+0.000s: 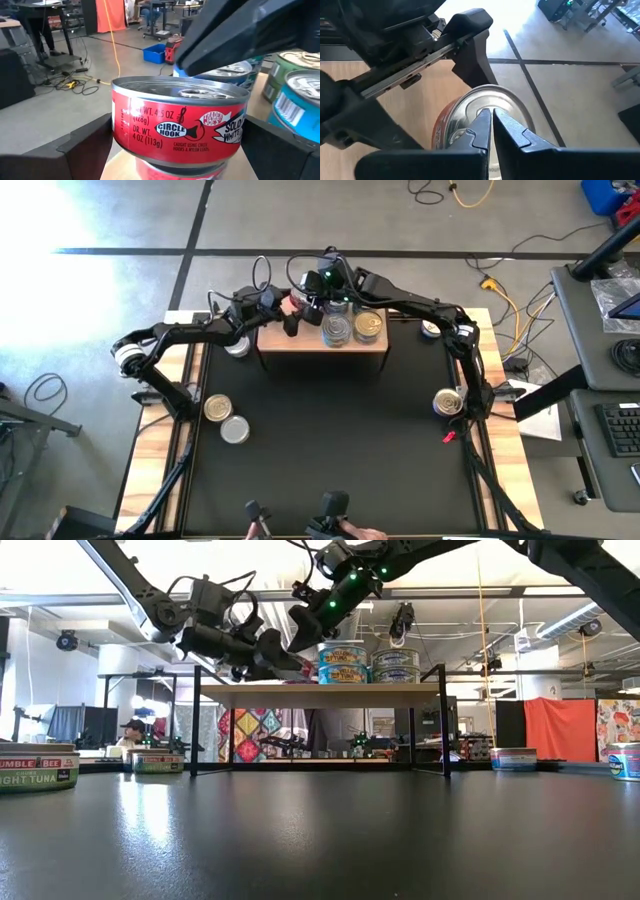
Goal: Stack canned seafood by type on shelf
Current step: Stack the red tuna can on the top of the red tuna can on the shelf
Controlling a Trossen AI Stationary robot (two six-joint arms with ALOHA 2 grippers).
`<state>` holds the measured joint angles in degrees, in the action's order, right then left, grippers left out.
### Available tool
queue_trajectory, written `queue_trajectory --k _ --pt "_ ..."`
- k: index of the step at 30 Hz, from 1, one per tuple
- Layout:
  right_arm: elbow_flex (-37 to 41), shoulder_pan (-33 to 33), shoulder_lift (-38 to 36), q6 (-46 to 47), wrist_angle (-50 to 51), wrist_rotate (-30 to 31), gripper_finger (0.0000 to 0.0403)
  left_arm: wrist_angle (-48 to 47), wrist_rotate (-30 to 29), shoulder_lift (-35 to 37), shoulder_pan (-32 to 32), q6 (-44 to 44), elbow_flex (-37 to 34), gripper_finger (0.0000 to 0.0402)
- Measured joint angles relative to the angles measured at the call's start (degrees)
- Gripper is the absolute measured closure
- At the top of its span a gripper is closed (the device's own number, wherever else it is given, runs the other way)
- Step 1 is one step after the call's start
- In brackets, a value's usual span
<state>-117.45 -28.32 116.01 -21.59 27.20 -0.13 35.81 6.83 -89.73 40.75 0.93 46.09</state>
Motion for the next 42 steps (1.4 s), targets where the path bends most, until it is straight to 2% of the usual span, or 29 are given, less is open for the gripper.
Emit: queue_trajectory --k 6,13,22,28,32,37,42 --pt "0.0 0.0 0.0 0.0 0.0 -0.1 0.039 0.0 1.6 0.0 -0.4 0.0 0.0 0.0028" --pt "0.0 0.0 0.0 -0.8 2.1 0.0 0.039 0.8 0.2 -0.2 -0.5 -1.3 0.2 0.0028" --pt "0.0 0.0 0.0 -1.6 4.6 -0.1 0.039 0.3 0.1 -6.2 -1.2 -1.4 3.7 0.0028" --pt "0.0 -0.1 0.0 -2.5 6.9 -0.1 0.039 -0.9 0.2 -5.5 -1.2 0.0 3.2 0.0028" --pt "0.0 -0.1 0.0 -3.1 8.8 -0.1 0.039 -1.3 0.3 -5.4 -1.2 0.3 3.1 0.0013" --pt "0.0 -0.1 0.0 -3.0 11.3 -0.4 0.039 -1.8 4.6 -5.4 -1.1 0.6 3.1 0.0007" --pt "0.0 -0.1 -0.1 -2.4 12.4 -0.6 0.039 -3.0 5.4 -4.6 -1.1 0.7 3.0 0.0004"
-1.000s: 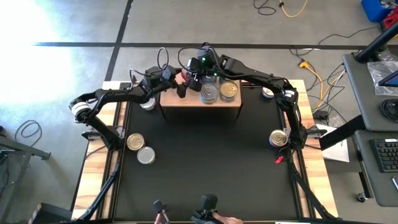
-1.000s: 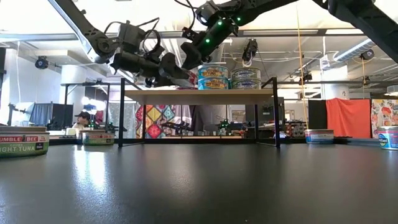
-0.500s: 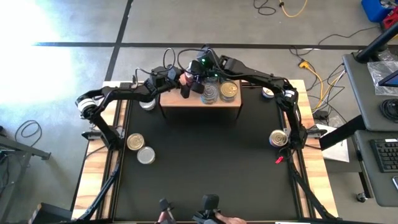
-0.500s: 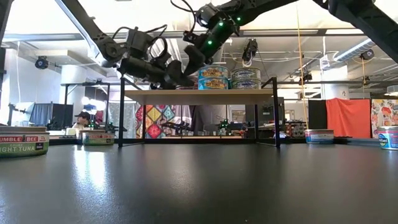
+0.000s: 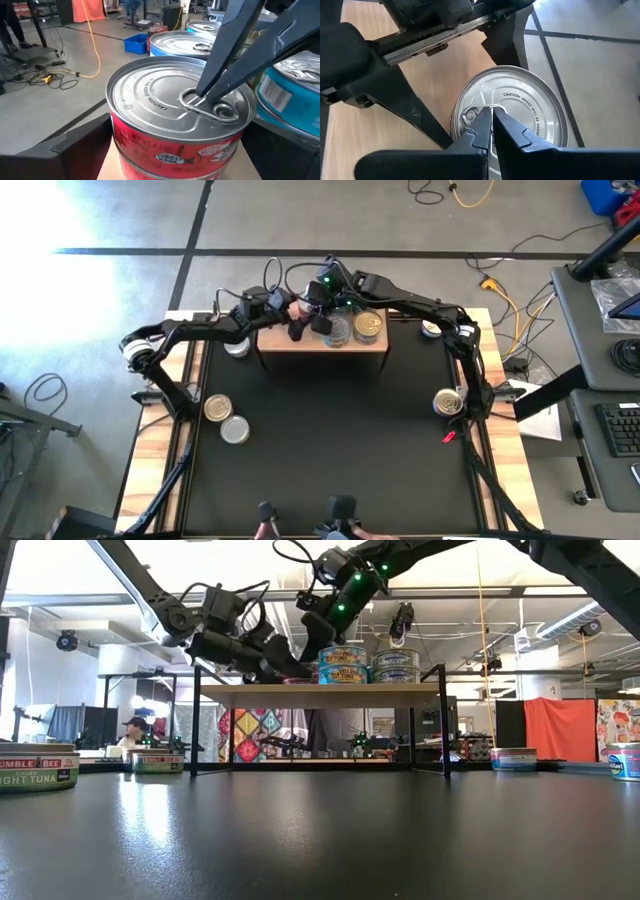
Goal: Stack canned seafood by type on shelf
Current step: Stack the red tuna can on the top of the red tuna can on the shelf
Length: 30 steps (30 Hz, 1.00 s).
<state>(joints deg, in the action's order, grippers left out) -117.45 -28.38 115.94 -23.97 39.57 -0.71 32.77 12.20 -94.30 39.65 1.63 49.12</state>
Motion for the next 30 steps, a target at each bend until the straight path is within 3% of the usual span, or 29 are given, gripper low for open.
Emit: queue_trajectory --k 7,17,25,30 --pt "0.1 0.0 0.0 1.5 0.7 0.5 0.039 -6.8 0.9 2.6 1.0 2.3 -0.2 0.0004" --pt "0.2 0.0 0.0 2.3 0.8 0.6 0.039 -9.5 0.7 6.1 1.9 6.2 -0.2 0.0004" --pt "0.0 0.0 0.1 1.6 -1.4 0.3 0.039 -24.3 -7.1 18.3 -1.4 10.5 -0.8 0.0004" --pt "0.0 -0.1 0.0 0.4 -1.8 0.3 0.039 -25.6 -7.7 27.4 -8.3 9.8 -6.9 0.0011"
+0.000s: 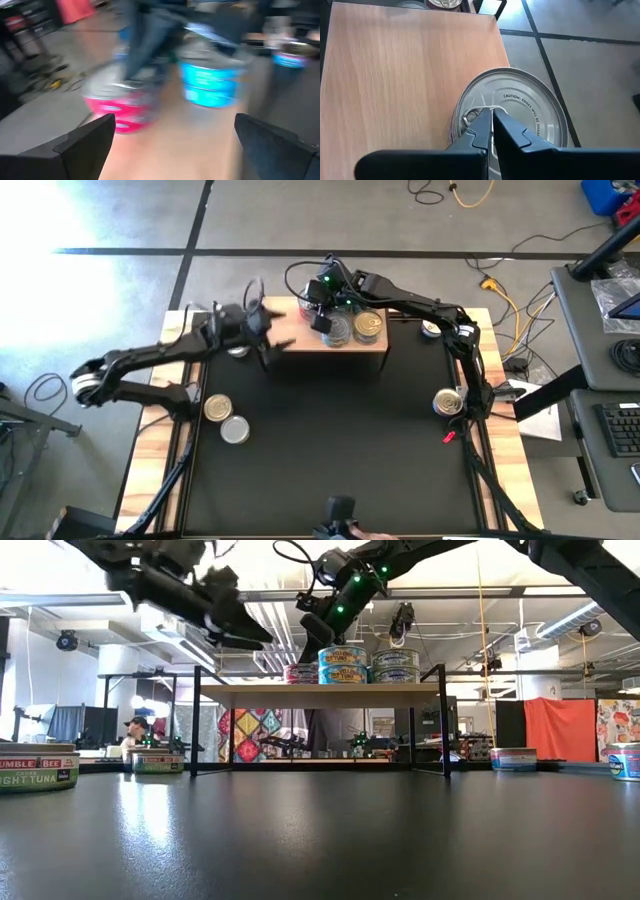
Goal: Stack canned seafood by type on shelf
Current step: Stack the red tuna can on the top of the red tuna can on the shelf, then move the bottom white green and the bottom left blue pink tuna can to the right
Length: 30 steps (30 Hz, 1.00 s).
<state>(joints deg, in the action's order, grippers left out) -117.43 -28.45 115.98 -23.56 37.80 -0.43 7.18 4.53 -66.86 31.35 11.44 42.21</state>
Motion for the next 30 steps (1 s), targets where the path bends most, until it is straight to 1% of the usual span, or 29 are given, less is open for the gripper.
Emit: queue_trajectory --k 4,6,8,10,12,13,18,23,27,30 --pt "0.0 0.7 -0.9 -1.8 -1.6 0.1 0.039 3.2 0.0 6.4 -7.5 -0.3 -8.1 0.0026" --pt "0.0 1.4 -1.8 -3.2 -2.4 0.2 0.039 5.2 -1.0 8.9 -11.8 -0.2 -11.6 0.0034" --pt "-0.4 2.5 -2.7 -4.7 -2.7 0.1 0.039 4.6 -5.3 10.5 -16.3 0.0 -13.3 0.0042" --pt "-1.2 3.8 -3.3 -6.0 -2.6 0.1 0.039 1.4 -12.4 11.7 -20.7 -0.4 -13.4 0.0051" --pt "-2.7 5.2 -3.7 -6.4 -1.5 0.1 0.039 -6.2 -17.5 12.7 -24.6 -2.2 -12.0 0.0061" --pt "-3.4 6.2 -4.0 -6.5 -0.5 0.3 0.039 -10.6 -18.1 12.9 -26.5 -4.0 -10.8 0.0066" --pt "-6.9 10.9 -5.4 -6.6 4.2 0.6 0.039 -30.6 -17.4 13.4 -36.7 -18.1 -5.3 0.0087" --pt "-8.2 15.2 -5.4 -5.2 11.1 1.3 0.039 -47.6 -17.0 12.0 -47.7 -36.0 -2.3 0.0102" --pt "-7.0 18.9 -5.4 -3.5 18.6 4.3 0.039 -61.8 -17.2 9.9 -54.4 -50.4 -0.2 0.0124" --pt "-3.6 22.7 -5.3 -1.5 22.7 9.5 0.039 -67.0 -17.0 8.0 -56.1 -59.3 -0.4 0.0144"
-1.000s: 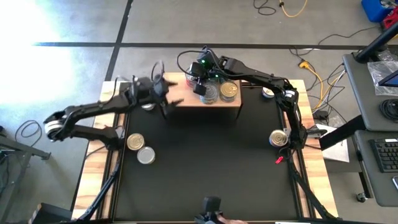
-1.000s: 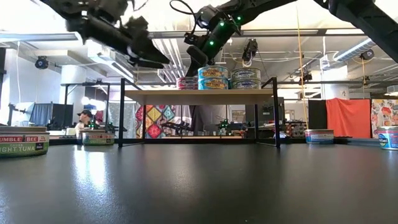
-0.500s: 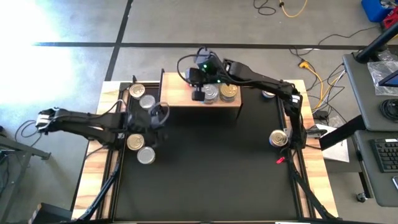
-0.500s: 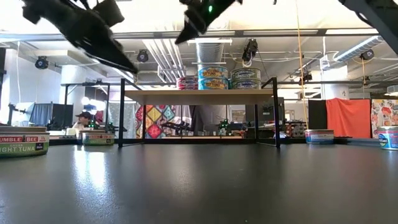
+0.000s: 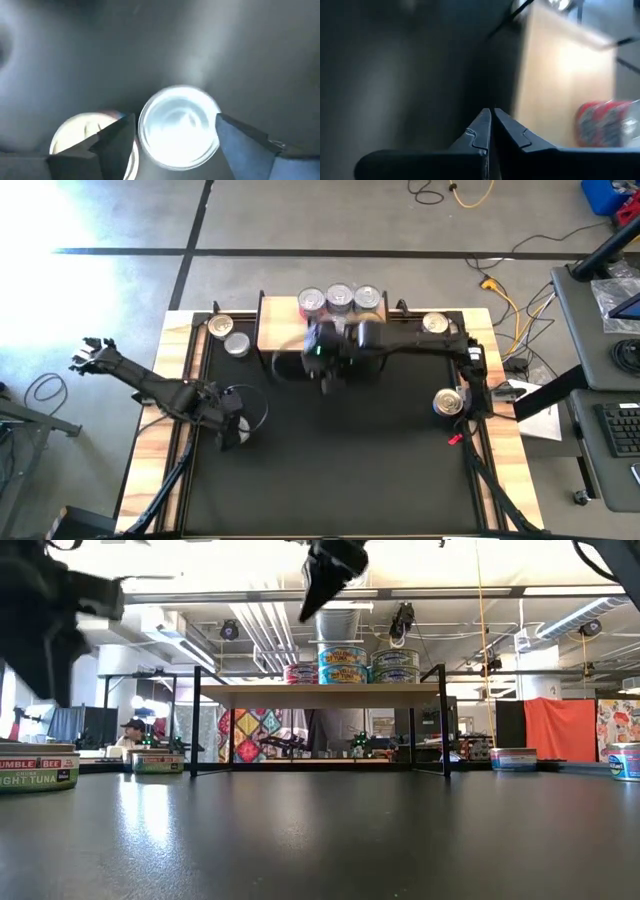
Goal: Stack canned seafood by type on shelf
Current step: Move the bottom white green and the bottom left blue pink tuna can to the right, then put the bottom white green tuna can on the shelf
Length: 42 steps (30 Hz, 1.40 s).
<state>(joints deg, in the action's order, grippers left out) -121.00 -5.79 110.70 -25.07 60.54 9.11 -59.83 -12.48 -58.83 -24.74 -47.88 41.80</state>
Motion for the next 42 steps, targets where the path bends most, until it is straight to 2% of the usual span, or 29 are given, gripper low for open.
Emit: queue_trajectory --k 3,6,8,10,14,20,23,29,32,36,39,42 --pt "4.1 3.8 0.1 4.1 1.9 7.0 0.039 0.6 2.8 -1.8 -0.2 -3.2 -2.4 0.0164" --pt "7.2 7.1 0.1 8.8 3.9 10.7 0.039 1.0 1.1 -4.8 -0.2 -4.0 -4.6 0.018" --pt "8.8 9.1 0.1 12.6 5.6 10.9 0.039 1.0 -2.4 -7.2 -0.2 -4.8 -5.7 0.0188" --pt "10.4 11.4 0.1 16.6 8.2 10.9 0.039 1.5 -3.5 -10.1 -0.2 -5.0 -5.9 0.0195" --pt "12.9 16.2 0.1 25.8 14.0 10.0 0.039 7.2 -5.6 -16.0 -0.8 0.3 -4.3 0.0207" --pt "16.8 22.2 0.0 37.1 15.7 8.0 0.039 21.6 -17.9 -24.8 -2.2 12.4 0.6 0.0218" --pt "18.2 25.0 -0.2 41.1 15.7 6.7 0.039 30.0 -18.0 -28.6 -2.2 19.9 3.1 0.0221" --pt "20.0 28.6 -1.7 46.3 15.0 7.0 0.039 26.0 -18.2 -32.6 -2.6 22.9 9.4 0.0221" --pt "20.7 29.2 -2.1 46.9 13.5 7.6 0.039 20.5 -18.2 -32.3 -3.9 21.3 11.7 0.0221" --pt "22.7 29.2 -2.1 45.4 8.7 7.8 0.039 11.7 -18.4 -30.2 -6.4 13.6 12.7 0.0221" --pt "26.3 28.7 -2.1 41.0 -1.6 7.9 0.039 9.2 -17.9 -28.4 -9.6 5.9 11.0 0.0221" --pt "31.4 27.9 -2.1 35.7 -17.1 7.2 0.039 10.0 -16.9 -27.8 -13.7 -1.4 7.9 0.0221"
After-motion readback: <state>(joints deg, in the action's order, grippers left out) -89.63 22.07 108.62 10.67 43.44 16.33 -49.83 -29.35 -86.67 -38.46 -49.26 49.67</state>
